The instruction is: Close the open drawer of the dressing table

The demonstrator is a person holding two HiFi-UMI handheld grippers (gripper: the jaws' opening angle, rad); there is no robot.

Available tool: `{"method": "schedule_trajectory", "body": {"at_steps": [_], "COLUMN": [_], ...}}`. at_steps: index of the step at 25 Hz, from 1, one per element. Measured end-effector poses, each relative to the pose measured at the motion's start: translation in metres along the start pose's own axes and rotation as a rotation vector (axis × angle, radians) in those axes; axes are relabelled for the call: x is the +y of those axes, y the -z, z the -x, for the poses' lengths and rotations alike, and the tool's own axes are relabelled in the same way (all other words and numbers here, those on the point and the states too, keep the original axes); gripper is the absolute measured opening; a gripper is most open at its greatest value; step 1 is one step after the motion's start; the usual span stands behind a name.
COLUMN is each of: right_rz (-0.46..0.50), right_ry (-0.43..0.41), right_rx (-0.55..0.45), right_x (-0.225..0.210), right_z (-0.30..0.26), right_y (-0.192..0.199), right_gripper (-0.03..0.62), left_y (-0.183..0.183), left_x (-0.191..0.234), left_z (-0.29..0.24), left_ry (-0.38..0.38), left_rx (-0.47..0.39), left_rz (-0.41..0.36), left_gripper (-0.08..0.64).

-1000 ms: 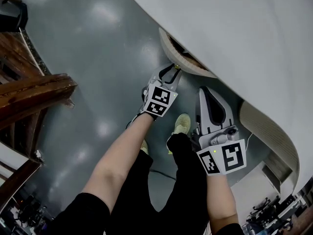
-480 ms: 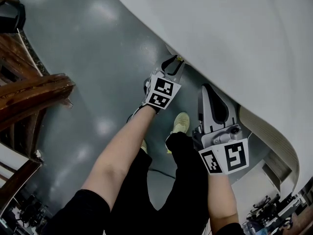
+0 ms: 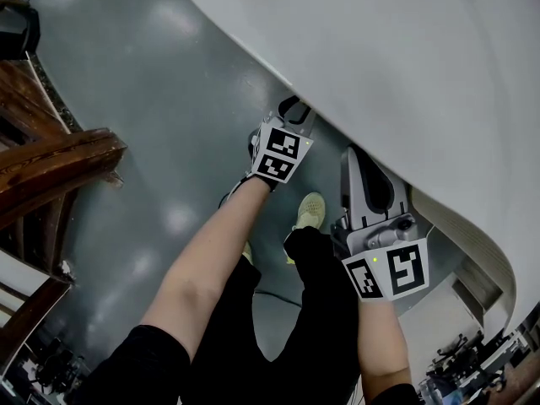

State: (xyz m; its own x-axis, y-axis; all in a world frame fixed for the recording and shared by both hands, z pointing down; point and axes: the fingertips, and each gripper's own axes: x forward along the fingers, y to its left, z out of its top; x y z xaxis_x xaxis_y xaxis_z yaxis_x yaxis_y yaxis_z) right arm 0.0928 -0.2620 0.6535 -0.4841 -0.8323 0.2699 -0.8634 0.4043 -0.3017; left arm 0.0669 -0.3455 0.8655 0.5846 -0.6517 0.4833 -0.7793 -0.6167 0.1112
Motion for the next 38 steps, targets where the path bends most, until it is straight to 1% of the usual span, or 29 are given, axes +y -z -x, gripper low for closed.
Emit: {"method": "schedule_trajectory", "body": {"at_steps": [6, 11, 15, 16, 18, 24, 27, 32, 35, 38], "right_rz": [0.0, 0.001, 0.002, 0.0, -0.008, -0.04, -0.051, -0.052, -0.05, -0.048], "right_ry": [0.001, 0.001, -0.003, -0.004, -0.003, 0.006, 0.008, 0.019, 0.032, 0.046], "right_rx": [0.0, 0.005, 0.018, 0.021, 0.031, 0.049, 0.055, 0.059, 0.053, 0.045], "right_x": [-0.002, -0.002, 0.0, 0.001, 0.004, 0.023, 0.04, 0.064, 0.074, 0.086], "right_z": [0.001, 0.0, 0.002, 0.004, 0.007, 0.02, 0.029, 0.048, 0.064, 0.079], "right_y": [0.001, 0.005, 0.002, 0.001, -0.001, -0.02, -0.033, -0.064, -0.085, -0.105], "right_gripper": [0.014, 0.014, 0.014, 0.014, 0.014, 0.014, 0.014, 0.014, 0.014, 0.014], "left_y": [-0.001, -0.001, -0.004, -0.004, -0.004, -0.021, -0.039, -0.088, -0.123, -0.16], "left_x": [0.0, 0.003, 0.0, -0.001, -0.005, -0.02, -0.029, -0.044, -0.057, -0.067], "left_z": [-0.003, -0.006, -0.005, -0.003, 0.004, 0.046, 0.077, 0.135, 0.171, 0.206], "left_ry": [0.003, 0.009, 0.026, 0.031, 0.041, 0.079, 0.098, 0.115, 0.121, 0.123], "left_rx": [-0.007, -0.01, -0.001, 0.0, 0.011, 0.035, 0.031, -0.007, -0.036, -0.069], "left_rz": [0.008, -0.001, 0.015, 0.021, 0.033, 0.038, 0.048, 0.073, 0.085, 0.094], "left_gripper": [0.1, 0.101, 0.103, 0.109, 0.144, 0.144, 0.112, 0.041, 0.018, 0.011]}}
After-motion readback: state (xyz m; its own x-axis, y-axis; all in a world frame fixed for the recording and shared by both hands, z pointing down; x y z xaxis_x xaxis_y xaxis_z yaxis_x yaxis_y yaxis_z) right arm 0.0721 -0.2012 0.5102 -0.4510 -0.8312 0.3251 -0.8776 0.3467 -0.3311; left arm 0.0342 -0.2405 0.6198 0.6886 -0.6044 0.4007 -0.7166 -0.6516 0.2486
